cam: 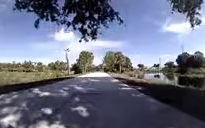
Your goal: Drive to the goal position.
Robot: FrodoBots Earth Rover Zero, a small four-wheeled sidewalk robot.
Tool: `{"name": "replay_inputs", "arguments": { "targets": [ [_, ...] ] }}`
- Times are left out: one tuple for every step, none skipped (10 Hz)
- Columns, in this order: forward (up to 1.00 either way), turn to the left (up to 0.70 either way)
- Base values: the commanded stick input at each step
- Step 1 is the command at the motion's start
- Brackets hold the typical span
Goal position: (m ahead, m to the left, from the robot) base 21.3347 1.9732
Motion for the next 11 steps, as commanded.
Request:
{"name": "replay_inputs", "arguments": {
  "targets": [
    [0.85,0.00],
    [0.85,0.00],
    [0.85,0.00],
    [0.85,0.00],
    [0.85,0.00],
    [0.85,0.00],
    [0.85,0.00],
    [0.85,0.00],
    [0.85,0.00],
    [0.85,0.00],
    [0.85,0.00]
  ]
}}
